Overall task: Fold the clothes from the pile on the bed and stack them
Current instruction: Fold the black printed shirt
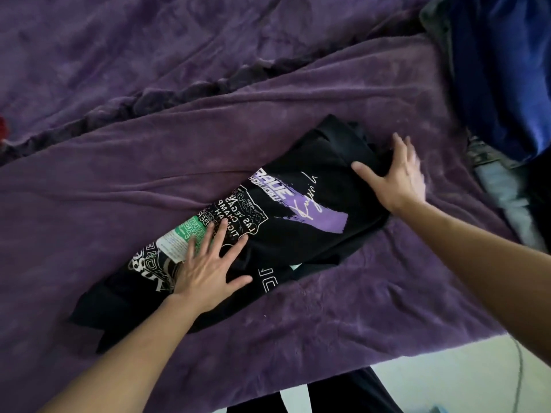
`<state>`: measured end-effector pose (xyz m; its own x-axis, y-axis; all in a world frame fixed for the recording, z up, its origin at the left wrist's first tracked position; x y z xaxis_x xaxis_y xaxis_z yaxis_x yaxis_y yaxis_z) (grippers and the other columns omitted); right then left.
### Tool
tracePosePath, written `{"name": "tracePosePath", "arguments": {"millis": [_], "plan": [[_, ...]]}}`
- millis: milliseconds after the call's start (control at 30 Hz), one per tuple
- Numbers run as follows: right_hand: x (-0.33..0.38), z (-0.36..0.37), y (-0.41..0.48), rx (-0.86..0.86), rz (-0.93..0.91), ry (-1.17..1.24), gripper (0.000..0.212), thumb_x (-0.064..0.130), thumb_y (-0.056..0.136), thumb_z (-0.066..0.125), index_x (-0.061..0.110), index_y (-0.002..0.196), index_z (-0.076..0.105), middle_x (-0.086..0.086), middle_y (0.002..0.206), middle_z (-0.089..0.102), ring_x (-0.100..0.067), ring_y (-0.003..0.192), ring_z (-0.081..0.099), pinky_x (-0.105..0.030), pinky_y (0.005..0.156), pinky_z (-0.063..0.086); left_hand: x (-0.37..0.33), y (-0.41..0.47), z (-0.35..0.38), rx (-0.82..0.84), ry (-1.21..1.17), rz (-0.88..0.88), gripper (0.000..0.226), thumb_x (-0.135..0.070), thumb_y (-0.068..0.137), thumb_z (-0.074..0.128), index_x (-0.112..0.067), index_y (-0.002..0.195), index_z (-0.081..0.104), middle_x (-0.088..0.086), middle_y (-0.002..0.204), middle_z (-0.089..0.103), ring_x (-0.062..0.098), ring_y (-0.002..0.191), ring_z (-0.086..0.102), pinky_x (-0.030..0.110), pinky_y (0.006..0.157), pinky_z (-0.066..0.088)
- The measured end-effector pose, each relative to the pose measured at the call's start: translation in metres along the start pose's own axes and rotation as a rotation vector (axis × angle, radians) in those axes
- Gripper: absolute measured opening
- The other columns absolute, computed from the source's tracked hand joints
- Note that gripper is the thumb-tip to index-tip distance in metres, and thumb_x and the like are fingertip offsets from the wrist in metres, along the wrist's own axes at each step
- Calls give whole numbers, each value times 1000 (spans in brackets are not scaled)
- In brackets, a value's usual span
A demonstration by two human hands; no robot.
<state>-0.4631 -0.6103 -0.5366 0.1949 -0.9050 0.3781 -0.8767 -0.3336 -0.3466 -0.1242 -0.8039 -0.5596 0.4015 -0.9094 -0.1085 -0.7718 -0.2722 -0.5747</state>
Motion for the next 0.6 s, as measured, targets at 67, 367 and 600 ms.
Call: {"name": "tracePosePath", "arguments": {"millis": [67, 367, 600], "plan": [[10, 16, 4, 91, 56, -99, 116, 84, 62, 59, 24, 151, 13, -8, 161, 7, -28, 146, 13, -57, 108, 25, 0, 1, 3, 11, 22, -2, 83, -80, 80, 20, -44, 143, -20, 6, 155, -29, 30, 146, -14, 54, 116, 2], [6, 10, -8, 158, 110, -30, 96, 48, 59, 86, 20, 138, 39, -10, 129, 56, -33, 115, 56, -39, 91, 47, 0, -10, -6, -45, -59, 2, 77, -73, 85, 29, -37, 151, 8, 6, 160, -10, 27, 147, -2, 50, 117, 9], [81, -26, -53, -10, -48, 170, 57, 25, 68, 82, 23, 121, 60, -6, 108, 68, -23, 96, 64, -32, 83, 53, 60, -65, -23, -258, -144, -17, 62, -57, 87, 48, -18, 135, 51, 15, 148, 36, 34, 134, 36, 50, 104, 33]]}}
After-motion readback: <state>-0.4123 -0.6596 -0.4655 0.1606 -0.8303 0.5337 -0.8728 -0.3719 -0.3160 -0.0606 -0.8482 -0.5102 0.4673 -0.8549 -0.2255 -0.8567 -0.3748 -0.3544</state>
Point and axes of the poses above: each hand's wrist, its own y-axis towards the middle knuckle, its own z-axis out of the palm, x = y × z, the point moved 3 cm from there along y, towards the middle knuckle
